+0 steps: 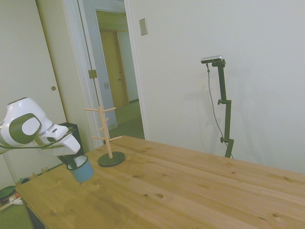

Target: Hang the mug

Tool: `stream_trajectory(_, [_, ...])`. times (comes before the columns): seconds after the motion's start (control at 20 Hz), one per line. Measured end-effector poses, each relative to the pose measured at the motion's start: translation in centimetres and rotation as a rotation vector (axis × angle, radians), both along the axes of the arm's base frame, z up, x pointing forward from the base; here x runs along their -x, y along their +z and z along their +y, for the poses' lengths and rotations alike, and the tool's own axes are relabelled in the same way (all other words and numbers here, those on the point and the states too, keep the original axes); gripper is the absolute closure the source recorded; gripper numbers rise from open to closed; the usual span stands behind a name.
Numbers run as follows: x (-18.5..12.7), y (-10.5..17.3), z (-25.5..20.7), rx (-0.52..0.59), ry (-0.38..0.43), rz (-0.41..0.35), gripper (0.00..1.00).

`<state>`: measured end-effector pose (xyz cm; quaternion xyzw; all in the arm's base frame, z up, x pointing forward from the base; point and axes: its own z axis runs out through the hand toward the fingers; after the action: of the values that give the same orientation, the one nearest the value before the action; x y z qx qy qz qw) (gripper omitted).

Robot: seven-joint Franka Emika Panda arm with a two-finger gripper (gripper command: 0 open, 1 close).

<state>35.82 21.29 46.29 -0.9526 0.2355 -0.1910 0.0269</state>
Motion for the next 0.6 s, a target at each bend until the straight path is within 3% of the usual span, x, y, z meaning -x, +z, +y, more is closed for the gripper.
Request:
stream_trajectory(0.25, [0.1,4.6,3.9,-0.022,0.009,-0.031,1.00])
stream_trajectory(0.6, [-1.8,7.8,8.7,-0.080,0.015,-0.036,1.00])
